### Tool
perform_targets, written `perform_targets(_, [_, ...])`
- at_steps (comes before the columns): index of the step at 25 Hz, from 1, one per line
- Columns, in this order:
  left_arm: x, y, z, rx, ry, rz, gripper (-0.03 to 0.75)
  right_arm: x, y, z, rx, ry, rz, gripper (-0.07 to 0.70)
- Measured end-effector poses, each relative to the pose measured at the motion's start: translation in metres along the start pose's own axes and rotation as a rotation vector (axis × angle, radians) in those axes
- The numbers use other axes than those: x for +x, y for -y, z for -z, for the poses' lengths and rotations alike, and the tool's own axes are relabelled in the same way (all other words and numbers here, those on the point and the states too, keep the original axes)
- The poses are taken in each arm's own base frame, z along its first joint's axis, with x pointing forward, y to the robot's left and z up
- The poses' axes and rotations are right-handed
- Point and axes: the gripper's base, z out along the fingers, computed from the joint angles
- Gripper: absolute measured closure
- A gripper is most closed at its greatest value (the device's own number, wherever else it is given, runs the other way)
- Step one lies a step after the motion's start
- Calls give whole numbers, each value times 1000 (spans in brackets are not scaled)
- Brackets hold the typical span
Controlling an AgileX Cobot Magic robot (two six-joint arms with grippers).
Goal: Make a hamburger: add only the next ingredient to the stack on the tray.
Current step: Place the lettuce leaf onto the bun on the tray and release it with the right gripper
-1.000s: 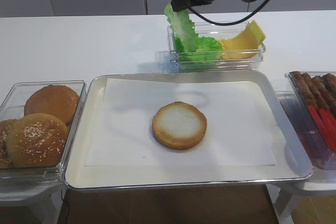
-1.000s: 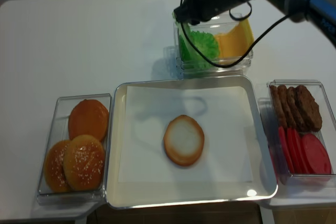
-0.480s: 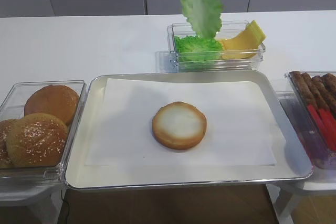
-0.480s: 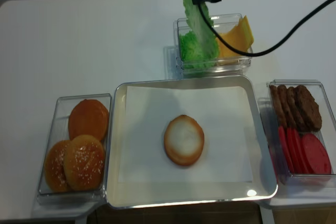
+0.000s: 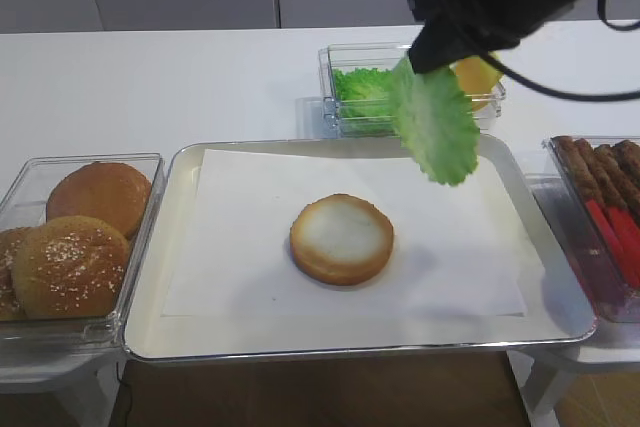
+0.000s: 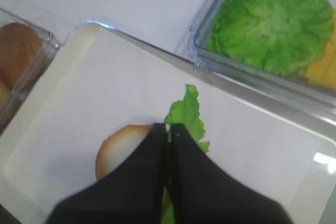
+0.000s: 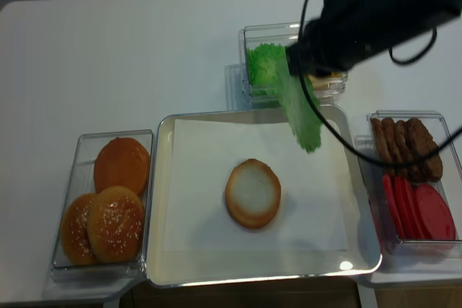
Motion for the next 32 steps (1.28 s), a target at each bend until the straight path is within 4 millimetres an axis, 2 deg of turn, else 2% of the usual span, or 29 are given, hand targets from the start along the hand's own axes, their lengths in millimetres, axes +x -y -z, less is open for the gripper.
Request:
perform_targets(6, [0,0,0,0,0,0,363,40,5,-23,6,-87,-1,626])
perform_targets(11, [0,0,0,0,0,0,363,58,6,-39,11,-64,12,626])
perform_targets(23, [0,0,0,0,0,0,363,50,6,-53,-62,64,-32,626])
perform_targets(32, [0,0,0,0,0,0,363,53,4,-66,-135,38,-107,626])
